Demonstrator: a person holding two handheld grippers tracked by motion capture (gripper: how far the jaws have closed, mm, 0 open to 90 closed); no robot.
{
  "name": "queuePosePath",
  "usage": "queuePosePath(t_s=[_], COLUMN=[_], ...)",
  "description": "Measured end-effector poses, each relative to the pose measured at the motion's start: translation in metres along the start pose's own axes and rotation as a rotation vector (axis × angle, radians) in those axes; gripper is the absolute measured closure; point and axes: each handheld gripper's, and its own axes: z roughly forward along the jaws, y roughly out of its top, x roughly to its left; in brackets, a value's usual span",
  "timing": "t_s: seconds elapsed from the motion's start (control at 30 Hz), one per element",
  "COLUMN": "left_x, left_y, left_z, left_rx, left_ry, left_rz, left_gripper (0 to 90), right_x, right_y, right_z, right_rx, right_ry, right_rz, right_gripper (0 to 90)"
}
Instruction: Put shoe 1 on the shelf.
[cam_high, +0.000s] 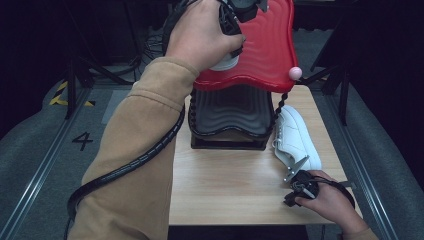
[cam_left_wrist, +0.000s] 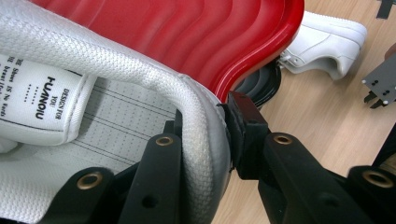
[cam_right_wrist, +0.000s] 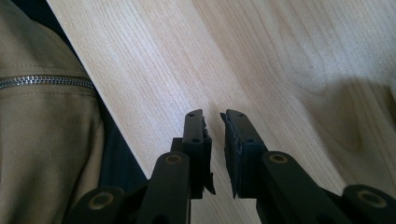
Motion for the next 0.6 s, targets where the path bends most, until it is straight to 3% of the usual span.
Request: queuePosePath(t_s=[0.27,0.33,0.6], left_x=[0.001,0.001,0.0], left_y=[0.012,0.014,0.013], left_z=[0.013,0.021,0.036], left_rx=[0.007,0.009,0.016], left_ry=[0.02,0.011,-0.002], left_rz=[0.019,0.044,0.055], left_gripper=[75.2,75.2,75.7], right_x=[-0.001,-0.001,-0.003], right_y=[0.0,0.0,0.0], right_z=[0.003,0.003,0.005], right_rx=[0.007,0.01,0.019], right_ry=[0.005,0.004,0.001], right_rz=[-0.007,0.0,-0.011], right_gripper=[79.0,79.0,78.5])
